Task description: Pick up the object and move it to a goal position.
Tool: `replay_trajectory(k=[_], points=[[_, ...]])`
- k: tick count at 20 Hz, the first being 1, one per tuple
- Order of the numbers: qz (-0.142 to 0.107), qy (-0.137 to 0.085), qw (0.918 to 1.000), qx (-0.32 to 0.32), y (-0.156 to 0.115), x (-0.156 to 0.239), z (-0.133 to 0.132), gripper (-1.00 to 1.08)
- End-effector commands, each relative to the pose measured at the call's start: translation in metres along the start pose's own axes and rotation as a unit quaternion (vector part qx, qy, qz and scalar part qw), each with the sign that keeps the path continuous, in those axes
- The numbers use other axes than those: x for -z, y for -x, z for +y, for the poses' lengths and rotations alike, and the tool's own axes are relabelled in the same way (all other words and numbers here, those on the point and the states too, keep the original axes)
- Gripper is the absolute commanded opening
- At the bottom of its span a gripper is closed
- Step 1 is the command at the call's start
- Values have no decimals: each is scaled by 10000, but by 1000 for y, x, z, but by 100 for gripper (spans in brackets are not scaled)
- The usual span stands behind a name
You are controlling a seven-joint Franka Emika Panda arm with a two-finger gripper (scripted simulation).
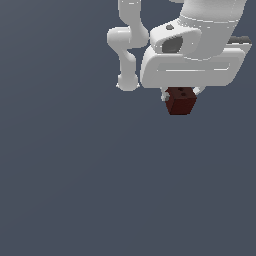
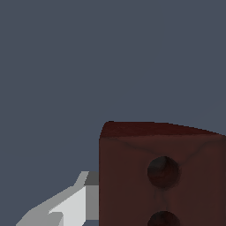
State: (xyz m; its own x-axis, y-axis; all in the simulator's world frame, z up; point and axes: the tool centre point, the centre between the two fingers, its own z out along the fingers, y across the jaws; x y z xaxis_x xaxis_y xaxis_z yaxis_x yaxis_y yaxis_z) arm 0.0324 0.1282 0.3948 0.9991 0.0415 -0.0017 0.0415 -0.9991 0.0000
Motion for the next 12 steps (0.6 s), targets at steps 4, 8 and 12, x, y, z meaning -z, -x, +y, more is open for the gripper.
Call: replay_trajectory(k=[4, 8, 12], points=[[8, -1, 10000, -1, -11, 28, -4, -100], [8, -1, 10000, -1, -18, 44, -7, -100], [8, -1, 10000, -1, -24, 57, -9, -100]])
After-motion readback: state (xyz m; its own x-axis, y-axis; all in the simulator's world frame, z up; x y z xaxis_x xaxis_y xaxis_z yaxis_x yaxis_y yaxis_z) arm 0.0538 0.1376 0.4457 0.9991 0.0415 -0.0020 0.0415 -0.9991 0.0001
